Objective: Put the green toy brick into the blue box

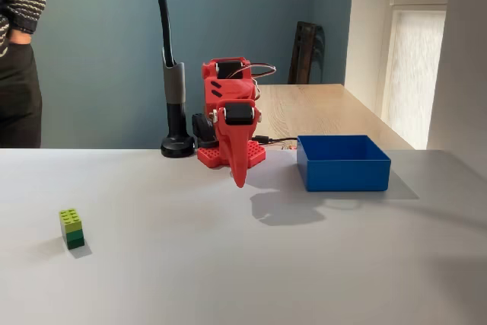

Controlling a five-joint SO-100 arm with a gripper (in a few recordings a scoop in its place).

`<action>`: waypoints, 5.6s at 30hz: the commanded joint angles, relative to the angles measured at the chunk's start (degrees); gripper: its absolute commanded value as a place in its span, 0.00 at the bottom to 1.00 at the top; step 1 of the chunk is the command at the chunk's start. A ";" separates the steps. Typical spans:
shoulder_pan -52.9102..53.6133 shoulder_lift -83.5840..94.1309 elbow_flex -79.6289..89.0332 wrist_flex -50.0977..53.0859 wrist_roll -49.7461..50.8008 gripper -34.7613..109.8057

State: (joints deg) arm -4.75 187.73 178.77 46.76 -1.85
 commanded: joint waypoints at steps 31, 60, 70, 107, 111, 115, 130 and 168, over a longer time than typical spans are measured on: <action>-0.26 1.05 0.70 1.23 -0.26 0.24; -0.26 1.05 0.70 1.23 -0.26 0.24; -0.26 1.05 0.70 1.23 -0.26 0.24; 4.48 -10.37 -2.29 -14.15 -0.18 0.33; 5.89 -19.16 -10.46 -14.33 2.29 0.32; 8.61 -29.27 -21.09 -14.06 4.22 0.32; 20.65 -65.74 -70.40 18.81 16.35 0.42; 44.47 -122.78 -115.05 26.46 30.41 0.42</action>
State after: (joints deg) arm 38.50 64.07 65.21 75.06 27.95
